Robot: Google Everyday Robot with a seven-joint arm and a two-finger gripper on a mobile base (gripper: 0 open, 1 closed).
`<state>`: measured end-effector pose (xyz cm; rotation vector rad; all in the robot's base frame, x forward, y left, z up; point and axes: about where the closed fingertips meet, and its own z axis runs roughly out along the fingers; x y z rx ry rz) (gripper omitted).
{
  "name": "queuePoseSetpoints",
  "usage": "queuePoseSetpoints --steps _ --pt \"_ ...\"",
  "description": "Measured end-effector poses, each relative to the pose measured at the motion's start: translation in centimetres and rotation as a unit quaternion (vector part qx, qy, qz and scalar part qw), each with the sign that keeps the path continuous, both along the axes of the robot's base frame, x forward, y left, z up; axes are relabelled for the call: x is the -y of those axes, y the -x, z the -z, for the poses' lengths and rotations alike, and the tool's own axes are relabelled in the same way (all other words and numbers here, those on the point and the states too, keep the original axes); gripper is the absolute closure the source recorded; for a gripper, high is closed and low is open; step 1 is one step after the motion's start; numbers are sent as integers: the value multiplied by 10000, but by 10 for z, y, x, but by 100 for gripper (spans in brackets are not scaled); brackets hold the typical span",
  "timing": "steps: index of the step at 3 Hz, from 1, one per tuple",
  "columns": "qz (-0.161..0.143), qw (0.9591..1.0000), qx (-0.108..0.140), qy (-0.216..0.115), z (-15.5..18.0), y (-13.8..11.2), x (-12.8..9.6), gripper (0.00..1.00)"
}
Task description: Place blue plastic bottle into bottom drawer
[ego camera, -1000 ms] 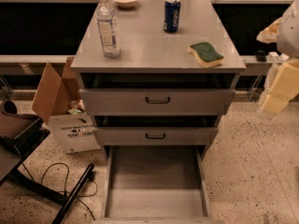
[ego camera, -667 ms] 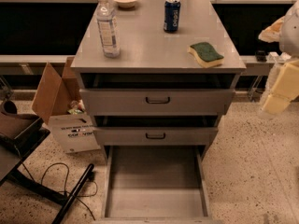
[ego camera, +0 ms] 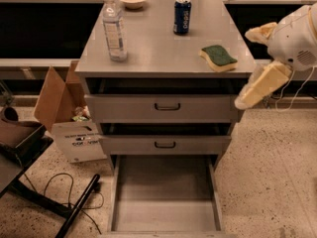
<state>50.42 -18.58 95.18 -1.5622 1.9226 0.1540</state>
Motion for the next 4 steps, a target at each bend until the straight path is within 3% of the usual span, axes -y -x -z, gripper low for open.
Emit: queuePoseSetpoints --steps 1,2,3,4 --pt "-460 9908 501 -1170 -17 -47 -41 0" --pt "-875 9658 853 -2286 -43 -81 -82 0" --pt "-1116 9410 1022 -3028 -62 -98 -116 0" --pt "-1117 9410 1021 -3028 -62 -98 -116 0"
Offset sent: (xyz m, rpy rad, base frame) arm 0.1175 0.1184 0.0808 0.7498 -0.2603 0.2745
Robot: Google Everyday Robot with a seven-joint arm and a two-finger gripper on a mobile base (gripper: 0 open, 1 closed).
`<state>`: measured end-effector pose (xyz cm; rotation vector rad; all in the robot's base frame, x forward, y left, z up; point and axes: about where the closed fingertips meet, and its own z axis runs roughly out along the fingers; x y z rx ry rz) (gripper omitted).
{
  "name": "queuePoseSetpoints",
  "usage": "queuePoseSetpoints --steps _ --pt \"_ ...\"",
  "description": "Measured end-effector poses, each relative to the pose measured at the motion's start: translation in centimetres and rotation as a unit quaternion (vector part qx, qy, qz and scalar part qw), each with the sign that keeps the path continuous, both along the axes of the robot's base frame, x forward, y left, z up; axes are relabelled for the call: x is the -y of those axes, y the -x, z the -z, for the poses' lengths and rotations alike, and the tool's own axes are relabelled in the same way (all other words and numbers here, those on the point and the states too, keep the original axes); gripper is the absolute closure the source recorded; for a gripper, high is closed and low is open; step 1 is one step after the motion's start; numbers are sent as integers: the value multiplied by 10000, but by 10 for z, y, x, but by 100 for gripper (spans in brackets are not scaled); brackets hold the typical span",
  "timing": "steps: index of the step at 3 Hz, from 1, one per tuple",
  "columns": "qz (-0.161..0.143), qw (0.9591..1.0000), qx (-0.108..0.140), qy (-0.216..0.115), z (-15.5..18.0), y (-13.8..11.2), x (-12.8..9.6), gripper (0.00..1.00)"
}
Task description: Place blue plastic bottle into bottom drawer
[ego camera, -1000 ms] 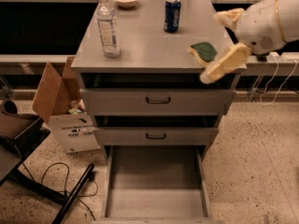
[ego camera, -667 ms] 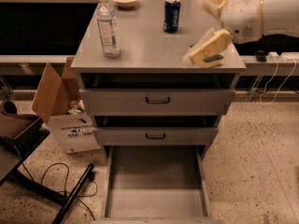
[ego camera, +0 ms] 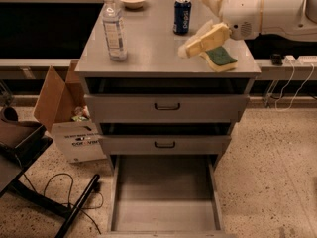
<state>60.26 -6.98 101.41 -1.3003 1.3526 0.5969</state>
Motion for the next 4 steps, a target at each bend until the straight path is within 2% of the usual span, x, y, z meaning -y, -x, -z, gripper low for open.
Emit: queuePoseSetpoints --steps 1,2,3,4 --pt "-121 9997 -167 -154 8 -31 -21 0" --pt "-175 9974 -335 -611 19 -86 -50 0" --pt "-121 9935 -474 -1026 34 -127 -69 0" --pt "-94 9917 -756 -1037 61 -157 -105 0"
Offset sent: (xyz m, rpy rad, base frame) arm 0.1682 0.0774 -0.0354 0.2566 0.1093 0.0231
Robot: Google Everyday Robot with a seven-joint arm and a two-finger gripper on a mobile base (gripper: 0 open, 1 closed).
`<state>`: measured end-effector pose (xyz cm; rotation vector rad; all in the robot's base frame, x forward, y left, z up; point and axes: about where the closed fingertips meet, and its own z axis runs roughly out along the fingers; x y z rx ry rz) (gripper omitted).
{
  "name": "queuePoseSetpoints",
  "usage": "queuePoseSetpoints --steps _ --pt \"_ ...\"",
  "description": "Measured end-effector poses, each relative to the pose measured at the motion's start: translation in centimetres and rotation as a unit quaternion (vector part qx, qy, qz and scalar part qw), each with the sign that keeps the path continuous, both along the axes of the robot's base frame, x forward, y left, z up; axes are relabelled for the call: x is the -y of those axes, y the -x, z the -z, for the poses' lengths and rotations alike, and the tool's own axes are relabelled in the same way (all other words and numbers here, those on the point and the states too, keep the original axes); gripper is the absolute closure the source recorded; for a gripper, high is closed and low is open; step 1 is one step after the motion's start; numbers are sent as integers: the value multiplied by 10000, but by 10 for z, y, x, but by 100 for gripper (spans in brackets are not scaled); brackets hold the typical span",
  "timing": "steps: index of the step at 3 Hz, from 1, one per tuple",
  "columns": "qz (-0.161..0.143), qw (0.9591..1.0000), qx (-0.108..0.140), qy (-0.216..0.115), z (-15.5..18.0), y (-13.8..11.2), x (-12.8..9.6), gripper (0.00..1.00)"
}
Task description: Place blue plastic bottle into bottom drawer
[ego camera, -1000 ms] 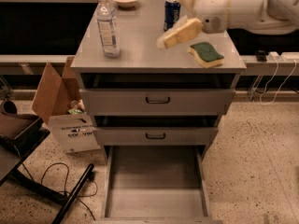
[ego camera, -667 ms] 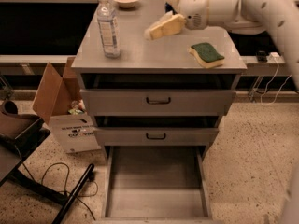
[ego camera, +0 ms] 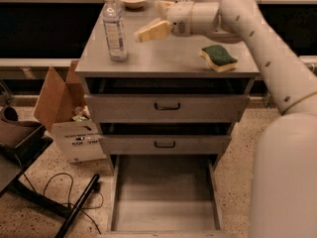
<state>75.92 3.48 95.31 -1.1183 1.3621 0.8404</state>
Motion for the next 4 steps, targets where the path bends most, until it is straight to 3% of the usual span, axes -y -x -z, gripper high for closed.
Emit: queuePoseSetpoints --steps 1,3,4 --pt "-153 9996 -234 -2 24 -18 -41 0" --pt "-457 9982 -266 -295 33 -25 -95 0" --pt "-601 9973 -242 -357 36 -17 -119 17"
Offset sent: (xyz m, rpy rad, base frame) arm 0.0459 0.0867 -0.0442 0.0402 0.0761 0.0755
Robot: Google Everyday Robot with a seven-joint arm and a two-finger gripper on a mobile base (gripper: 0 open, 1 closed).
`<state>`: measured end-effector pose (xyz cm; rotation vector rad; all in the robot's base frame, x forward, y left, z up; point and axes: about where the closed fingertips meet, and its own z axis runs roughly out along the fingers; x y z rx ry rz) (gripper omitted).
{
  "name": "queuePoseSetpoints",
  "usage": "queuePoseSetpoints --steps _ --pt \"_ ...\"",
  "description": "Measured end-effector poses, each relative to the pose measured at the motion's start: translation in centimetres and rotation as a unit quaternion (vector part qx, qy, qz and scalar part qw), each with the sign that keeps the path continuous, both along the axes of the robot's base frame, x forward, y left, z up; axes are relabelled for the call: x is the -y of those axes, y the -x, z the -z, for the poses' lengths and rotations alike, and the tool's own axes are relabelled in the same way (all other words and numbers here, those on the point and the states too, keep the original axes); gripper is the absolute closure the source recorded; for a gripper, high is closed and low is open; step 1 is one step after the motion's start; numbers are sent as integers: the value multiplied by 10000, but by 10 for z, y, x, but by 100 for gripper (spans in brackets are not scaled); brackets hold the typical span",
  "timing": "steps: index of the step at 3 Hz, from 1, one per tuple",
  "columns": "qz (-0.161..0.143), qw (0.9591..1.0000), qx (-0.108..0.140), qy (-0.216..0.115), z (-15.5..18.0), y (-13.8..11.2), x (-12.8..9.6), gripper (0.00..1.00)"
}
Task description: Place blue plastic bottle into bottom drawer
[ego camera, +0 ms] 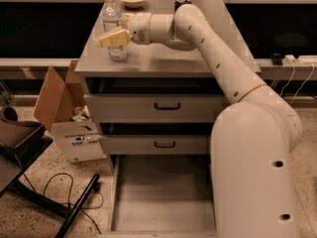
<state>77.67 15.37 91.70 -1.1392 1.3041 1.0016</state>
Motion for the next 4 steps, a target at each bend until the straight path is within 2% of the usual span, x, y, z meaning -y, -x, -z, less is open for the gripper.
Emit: queuePoseSetpoints --steps 3,4 --pt "-6 10000 -2 -1 0 0 -1 86" --pt "-6 10000 -2 -1 0 0 -1 100"
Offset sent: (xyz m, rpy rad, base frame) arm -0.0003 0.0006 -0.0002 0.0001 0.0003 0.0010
